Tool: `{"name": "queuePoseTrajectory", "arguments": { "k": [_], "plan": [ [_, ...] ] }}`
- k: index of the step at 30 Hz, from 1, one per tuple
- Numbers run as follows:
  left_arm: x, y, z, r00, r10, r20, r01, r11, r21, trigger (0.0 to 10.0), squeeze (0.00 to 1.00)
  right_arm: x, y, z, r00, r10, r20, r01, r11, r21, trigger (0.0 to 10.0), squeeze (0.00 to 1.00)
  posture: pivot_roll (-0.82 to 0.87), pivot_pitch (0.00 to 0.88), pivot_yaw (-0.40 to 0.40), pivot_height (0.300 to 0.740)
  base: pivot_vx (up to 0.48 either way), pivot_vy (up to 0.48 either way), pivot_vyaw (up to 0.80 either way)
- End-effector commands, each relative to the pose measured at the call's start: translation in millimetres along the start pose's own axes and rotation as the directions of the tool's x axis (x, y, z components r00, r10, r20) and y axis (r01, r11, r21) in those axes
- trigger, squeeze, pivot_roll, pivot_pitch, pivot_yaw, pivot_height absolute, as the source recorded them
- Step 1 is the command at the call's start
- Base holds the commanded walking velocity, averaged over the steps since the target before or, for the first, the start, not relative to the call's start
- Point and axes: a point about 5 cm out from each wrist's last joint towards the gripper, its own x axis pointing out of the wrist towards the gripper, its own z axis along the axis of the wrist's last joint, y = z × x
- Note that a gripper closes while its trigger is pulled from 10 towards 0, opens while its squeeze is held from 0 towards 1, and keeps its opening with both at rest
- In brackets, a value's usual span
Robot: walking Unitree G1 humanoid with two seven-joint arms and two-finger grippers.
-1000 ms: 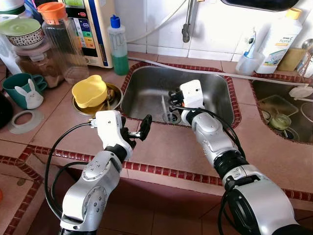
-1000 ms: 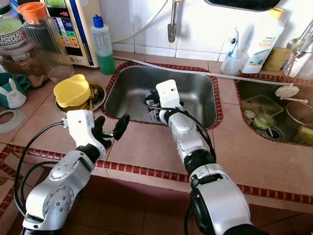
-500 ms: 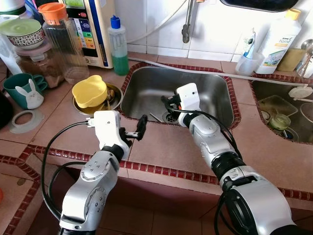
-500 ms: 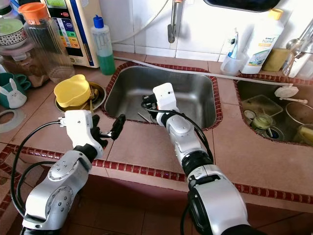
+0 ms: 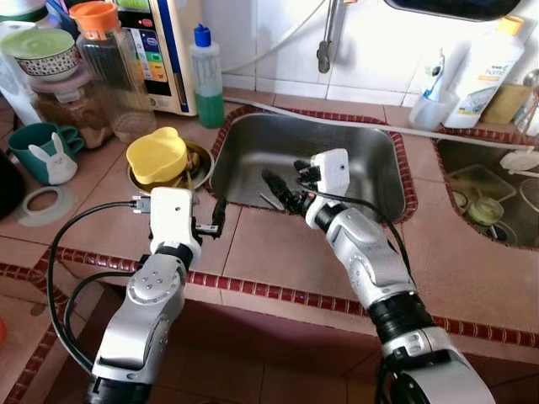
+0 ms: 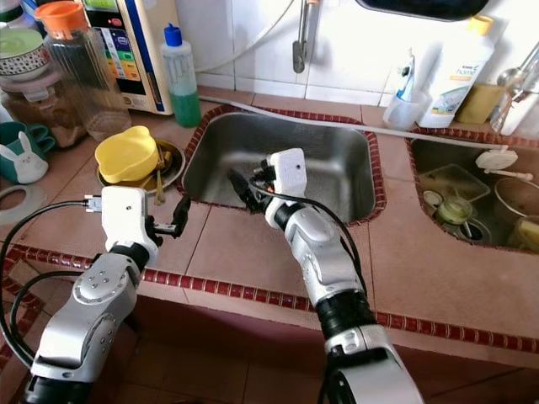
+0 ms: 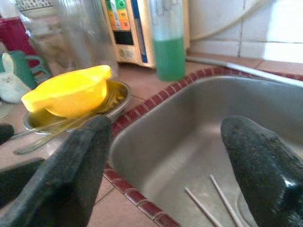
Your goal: Kitchen organization
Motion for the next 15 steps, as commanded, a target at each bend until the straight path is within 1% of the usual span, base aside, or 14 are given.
{"name": "queuePoseTrajectory", "arguments": {
  "k": [1, 4, 5, 6, 7, 8, 9, 10, 11, 12, 13, 15],
  "plan": [
    [1.5, 1.0, -7, 1.000, -0.002, -0.006, 0.002, 0.998, 0.057, 10.0, 1.00, -4.9, 6.5, 3, 0.999, 0.032, 0.000, -0.032, 0.999, 0.011, 10.0, 1.00, 0.03, 0.116, -0.008, 0.740, 0.000, 0.000, 0.00],
    [2.2, 1.3, -8, 1.000, -0.003, -0.004, 0.003, 0.998, 0.068, 10.0, 1.00, -7.0, 8.4, 3, 0.999, 0.038, -0.002, -0.038, 0.999, 0.019, 10.0, 1.00, 0.03, 0.116, -0.008, 0.740, 0.000, 0.000, 0.00],
    [4.5, 1.7, -9, 1.000, 0.002, 0.000, -0.002, 0.995, 0.095, 10.0, 0.60, -8.8, 11.4, 3, 0.999, 0.047, -0.002, -0.047, 0.999, 0.028, 10.0, 1.00, 0.03, 0.116, -0.009, 0.740, 0.000, 0.000, 0.00],
    [4.5, 1.7, -9, 1.000, 0.002, 0.000, -0.002, 0.995, 0.095, 10.0, 0.60, -8.8, 11.4, 3, 0.999, 0.047, -0.002, -0.047, 0.999, 0.028, 10.0, 1.00, 0.03, 0.116, -0.009, 0.740, 0.000, 0.000, 0.00],
    [7.5, 1.0, -10, 1.000, -0.003, 0.004, 0.002, 0.991, 0.130, 10.0, 0.00, -9.9, 14.9, 4, 0.998, 0.057, -0.001, -0.057, 0.997, 0.046, 10.0, 1.00, 0.02, 0.115, -0.012, 0.740, 0.000, 0.000, 0.00],
    [10.6, 0.5, -10, 1.000, -0.004, 0.012, 0.002, 0.987, 0.162, 10.0, 0.00, -10.7, 18.9, 5, 0.998, 0.070, 0.001, -0.070, 0.995, 0.064, 10.0, 1.00, 0.02, 0.115, -0.013, 0.740, 0.000, 0.000, 0.00],
    [10.6, 0.5, -10, 1.000, -0.004, 0.012, 0.002, 0.987, 0.162, 10.0, 0.00, -10.7, 18.9, 5, 0.998, 0.070, 0.001, -0.070, 0.995, 0.064, 10.0, 1.00, 0.02, 0.115, -0.013, 0.740, 0.000, 0.000, 0.00],
    [13.8, -0.1, -10, 1.000, -0.007, 0.021, 0.003, 0.982, 0.190, 10.0, 0.00, -11.6, 23.7, 6, 0.996, 0.092, 0.001, -0.091, 0.991, 0.094, 10.0, 1.00, 0.02, 0.115, -0.013, 0.740, 0.000, 0.000, 0.00],
    [13.8, -0.1, -10, 1.000, -0.007, 0.021, 0.003, 0.982, 0.190, 10.0, 0.00, -11.6, 23.7, 6, 0.996, 0.092, 0.001, -0.091, 0.991, 0.094, 10.0, 1.00, 0.02, 0.115, -0.013, 0.740, 0.000, 0.000, 0.00],
    [18.6, -1.2, -8, 0.999, -0.014, 0.040, 0.005, 0.973, 0.230, 10.0, 0.00, -15.2, 33.2, 9, 0.990, 0.144, -0.002, -0.141, 0.977, 0.162, 10.0, 1.00, 0.01, 0.118, -0.013, 0.740, 0.000, 0.000, 0.00],
    [21.9, -1.8, -6, 0.998, -0.019, 0.055, 0.004, 0.967, 0.256, 10.0, 0.00, -19.4, 40.6, 12, 0.983, 0.184, -0.008, -0.179, 0.962, 0.209, 10.0, 1.00, 0.01, 0.118, -0.013, 0.740, 0.000, 0.000, 0.00],
    [21.9, -1.8, -6, 0.998, -0.019, 0.055, 0.004, 0.967, 0.256, 10.0, 0.00, -19.4, 40.6, 12, 0.983, 0.184, -0.008, -0.179, 0.962, 0.209, 10.0, 1.00, 0.01, 0.118, -0.013, 0.740, 0.000, 0.000, 0.00]
  ]
}}
